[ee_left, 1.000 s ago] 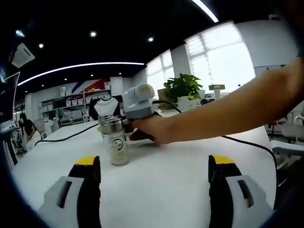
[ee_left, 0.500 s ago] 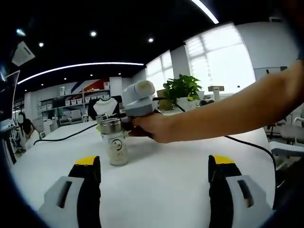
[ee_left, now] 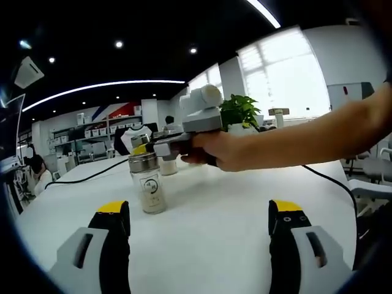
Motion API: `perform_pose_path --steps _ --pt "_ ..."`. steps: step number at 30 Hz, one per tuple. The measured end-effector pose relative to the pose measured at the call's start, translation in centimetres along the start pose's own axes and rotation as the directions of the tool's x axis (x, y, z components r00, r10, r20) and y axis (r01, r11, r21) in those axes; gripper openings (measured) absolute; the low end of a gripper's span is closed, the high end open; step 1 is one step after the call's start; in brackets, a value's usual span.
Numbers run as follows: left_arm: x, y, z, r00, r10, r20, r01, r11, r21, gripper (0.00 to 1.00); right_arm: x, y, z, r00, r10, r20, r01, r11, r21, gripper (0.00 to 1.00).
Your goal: Rotate the seasoning bottle until the label or dispensing opening points toward the visible target arrow and the bottle remains upright within the marked orientation range
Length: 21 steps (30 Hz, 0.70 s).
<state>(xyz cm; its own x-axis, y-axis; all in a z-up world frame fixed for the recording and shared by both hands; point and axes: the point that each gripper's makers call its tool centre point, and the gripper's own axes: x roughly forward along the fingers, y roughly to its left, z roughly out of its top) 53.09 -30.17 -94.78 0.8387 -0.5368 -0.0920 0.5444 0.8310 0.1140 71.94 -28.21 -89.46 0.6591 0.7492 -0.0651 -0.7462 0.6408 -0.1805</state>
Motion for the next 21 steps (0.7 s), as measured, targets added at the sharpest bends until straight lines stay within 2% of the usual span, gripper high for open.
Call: perform_pose_path --steps 8,12,16,21 --pt "-0.1 0.1 0.2 1.000 0.011 0.012 -0.011 1.000 0.012 0.98 -3.2 0.1 0.6 1.000 -0.001 0.024 0.000 0.999 0.039 0.30" --pt "-0.5 0.7 1.0 0.998 0.041 0.055 -0.042 0.999 0.010 0.95 -4.9 0.4 0.7 0.999 0.000 0.032 -0.002 0.998 0.060 0.30" --pt "-0.4 0.6 0.7 0.998 0.048 0.035 -0.049 0.999 0.019 0.94 -7.2 1.3 0.9 0.998 0.021 0.051 -0.026 0.994 0.104 0.30" --pt "-0.4 0.6 1.1 0.997 0.040 0.060 -0.041 0.999 0.000 0.90 -9.9 2.2 1.9 0.995 0.020 0.093 -0.029 0.994 0.102 0.30"
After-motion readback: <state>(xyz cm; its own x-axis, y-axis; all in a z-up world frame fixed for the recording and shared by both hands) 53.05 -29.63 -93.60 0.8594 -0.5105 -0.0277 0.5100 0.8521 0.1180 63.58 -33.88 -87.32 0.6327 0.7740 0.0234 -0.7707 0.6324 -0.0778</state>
